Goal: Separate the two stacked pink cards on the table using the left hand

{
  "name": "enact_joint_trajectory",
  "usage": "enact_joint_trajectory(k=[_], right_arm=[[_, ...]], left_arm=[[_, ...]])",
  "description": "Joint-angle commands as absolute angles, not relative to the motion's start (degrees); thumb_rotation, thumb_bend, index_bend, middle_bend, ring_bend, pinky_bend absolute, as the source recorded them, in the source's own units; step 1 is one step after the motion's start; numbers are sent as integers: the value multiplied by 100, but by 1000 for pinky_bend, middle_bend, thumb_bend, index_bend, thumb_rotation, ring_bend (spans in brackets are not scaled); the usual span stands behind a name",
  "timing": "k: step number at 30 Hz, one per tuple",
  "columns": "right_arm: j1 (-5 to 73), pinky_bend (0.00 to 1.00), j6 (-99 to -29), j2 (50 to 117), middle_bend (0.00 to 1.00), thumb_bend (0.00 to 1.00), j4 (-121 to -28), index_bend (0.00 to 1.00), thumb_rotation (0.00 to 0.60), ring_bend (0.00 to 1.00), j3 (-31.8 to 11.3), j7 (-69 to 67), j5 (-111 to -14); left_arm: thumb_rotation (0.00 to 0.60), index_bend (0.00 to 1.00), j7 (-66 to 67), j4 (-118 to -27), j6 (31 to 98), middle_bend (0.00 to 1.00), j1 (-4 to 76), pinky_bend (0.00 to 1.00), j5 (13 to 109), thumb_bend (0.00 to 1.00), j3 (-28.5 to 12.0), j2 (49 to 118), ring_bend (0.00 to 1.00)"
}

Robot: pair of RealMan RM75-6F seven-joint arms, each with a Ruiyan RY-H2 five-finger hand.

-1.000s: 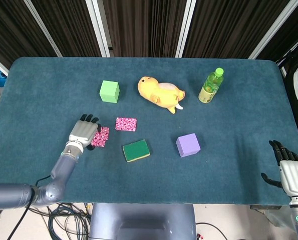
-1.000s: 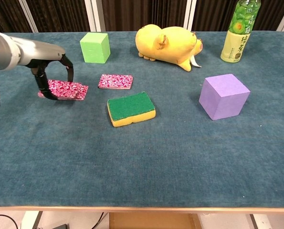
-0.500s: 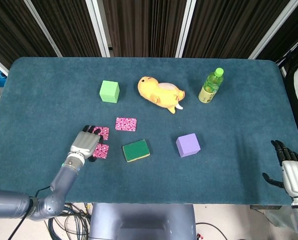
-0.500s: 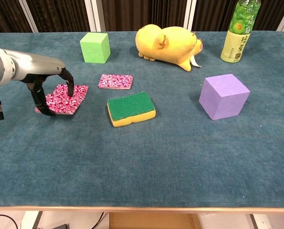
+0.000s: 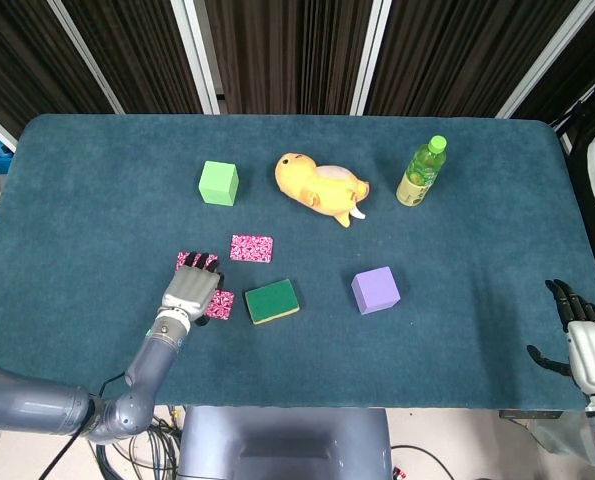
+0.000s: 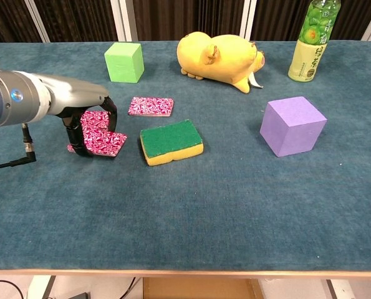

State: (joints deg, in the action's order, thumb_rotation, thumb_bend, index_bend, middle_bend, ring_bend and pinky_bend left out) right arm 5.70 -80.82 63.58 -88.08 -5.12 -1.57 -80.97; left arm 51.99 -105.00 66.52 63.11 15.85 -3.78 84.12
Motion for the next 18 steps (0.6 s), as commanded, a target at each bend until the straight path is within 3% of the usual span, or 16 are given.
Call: enact_joint_trajectory(k=[1,10,18], right_arm=[[568,216,-8085,6358,84,200,-8808,53,600,154,-515,-156,-8091],[565,216,-8083,6363,84,200,-8809,53,600,154,-527,-138,-8070],[566,215,-8076,6367,84,201,-8822,54,600,155,-529,-111,-8060]], left_arm=[[600,434,5248,-10470,6646,178,6332,0,1578,248,-378,8450,0],[600,331,5335,-10484,6619,163,6327,0,1568,169,-353,8439,0],[600,313,5284,-10527,6628,162,6305,0,1695,166,-397,8385,0]])
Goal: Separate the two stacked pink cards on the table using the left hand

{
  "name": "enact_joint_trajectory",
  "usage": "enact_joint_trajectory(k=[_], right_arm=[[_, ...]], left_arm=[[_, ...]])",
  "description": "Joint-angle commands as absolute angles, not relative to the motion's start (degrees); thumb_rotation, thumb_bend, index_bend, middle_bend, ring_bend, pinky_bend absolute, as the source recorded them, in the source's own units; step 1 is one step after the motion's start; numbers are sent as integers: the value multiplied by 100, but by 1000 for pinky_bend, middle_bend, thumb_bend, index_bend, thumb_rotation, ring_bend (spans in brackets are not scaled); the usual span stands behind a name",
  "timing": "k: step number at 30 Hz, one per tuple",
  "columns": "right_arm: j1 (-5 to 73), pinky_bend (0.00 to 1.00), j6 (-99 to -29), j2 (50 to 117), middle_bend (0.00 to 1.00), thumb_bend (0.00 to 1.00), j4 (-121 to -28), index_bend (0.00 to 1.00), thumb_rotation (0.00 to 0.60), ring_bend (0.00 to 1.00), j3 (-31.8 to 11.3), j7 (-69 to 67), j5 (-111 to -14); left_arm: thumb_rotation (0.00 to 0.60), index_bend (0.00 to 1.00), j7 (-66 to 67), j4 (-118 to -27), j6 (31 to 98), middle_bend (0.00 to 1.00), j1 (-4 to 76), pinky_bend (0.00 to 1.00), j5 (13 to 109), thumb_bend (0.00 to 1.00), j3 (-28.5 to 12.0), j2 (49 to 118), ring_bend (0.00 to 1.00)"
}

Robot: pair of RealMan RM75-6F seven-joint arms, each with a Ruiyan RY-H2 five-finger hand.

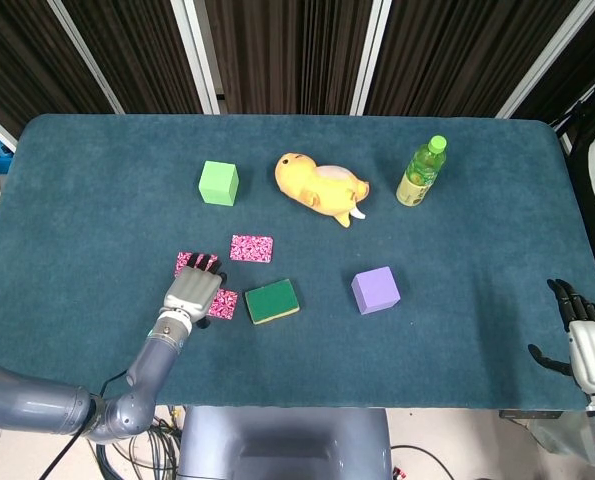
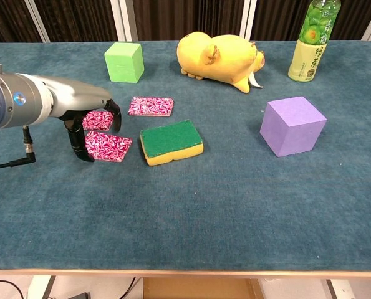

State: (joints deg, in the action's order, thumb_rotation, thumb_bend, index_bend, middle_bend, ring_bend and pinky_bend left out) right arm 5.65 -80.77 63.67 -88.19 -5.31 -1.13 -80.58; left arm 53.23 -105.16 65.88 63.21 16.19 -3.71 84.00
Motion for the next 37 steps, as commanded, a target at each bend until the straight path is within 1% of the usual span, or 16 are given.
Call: enact_joint_trajectory(k=[1,7,8,9,12,16,18,19,21,23,25,27,28,29,31,37], right_arm=[[566,215,-8076,6367,84,201,-8823,54,600,154,-530,-111,-8061],[564,216,-8065,6360,84,200,-8827,53,600,155,-533,-110,-8043],[564,216,-8048,6353,84,201,-8828,53,600,154,-529,-115,-8033],[568,216,-8026,6352,84,201,-8819,53,600,154,-537,-109,-8002],[575,215,-8029,6377,84,201,-8803,52,600,154,-557,-69,-7973],[583,215,-8062,6427,84,201,-8791,51,600,155,-570,7,-7983],[593,215,-8059,6455,84,201,-8781,51,600,154,-568,65,-7987],[599,216,-8052,6467,84,201,-8778,51,600,154,-566,95,-7986],[607,216,-8040,6481,84,201,-8771,51,600,154,-565,131,-7981],[619,216,-8021,6502,84,201,-8761,51,600,155,-570,169,-7963],[627,216,-8049,6529,84,201,-8743,51,600,154,-587,161,-7980],[620,216,-8102,6549,84,200,-8719,51,600,154,-603,155,-7997],[607,216,-8160,6569,84,200,-8700,51,600,154,-620,145,-8005],[603,216,-8171,6577,84,200,-8689,51,600,154,-622,137,-8008],[600,216,-8178,6586,84,200,-8674,51,600,154,-624,131,-8009],[615,215,-8157,6611,84,200,-8650,51,600,154,-632,122,-8000]], left_arm=[[600,312,5253,-10537,6651,162,6291,0,1748,165,-413,8374,0],[600,305,5035,-10707,6740,157,6211,0,2030,166,-568,8102,0],[600,299,4853,-10848,6694,151,6141,0,2164,166,-637,7913,0],[600,280,4420,-11132,6593,141,5966,0,2445,167,-774,7575,0],[600,210,3598,-11530,6410,122,5421,0,3551,167,-673,6721,0],[600,187,3104,-11551,6186,108,5149,0,4253,167,-567,6409,0],[600,179,2799,-12179,6873,102,4391,0,4952,167,-168,5635,0],[600,178,2478,-12196,6891,99,4219,0,5434,167,-110,5446,0],[600,178,2130,-12057,6791,91,4077,0,5791,167,-35,5328,0],[600,175,1742,-12017,6892,87,3696,0,6404,167,247,5088,0],[600,171,1349,-11979,7404,85,3036,0,7230,166,699,4849,0],[600,164,1019,-11695,7902,83,2549,0,7879,165,956,4849,0],[600,159,697,-11232,8345,81,2115,0,8228,164,1139,4960,0],[600,156,488,-10936,8538,80,1935,0,8391,164,1174,5063,0],[600,154,157,-10469,8739,80,1712,0,8513,164,1160,5230,0],[600,153,-516,-9688,9022,80,1359,0,8466,164,963,5513,0]])
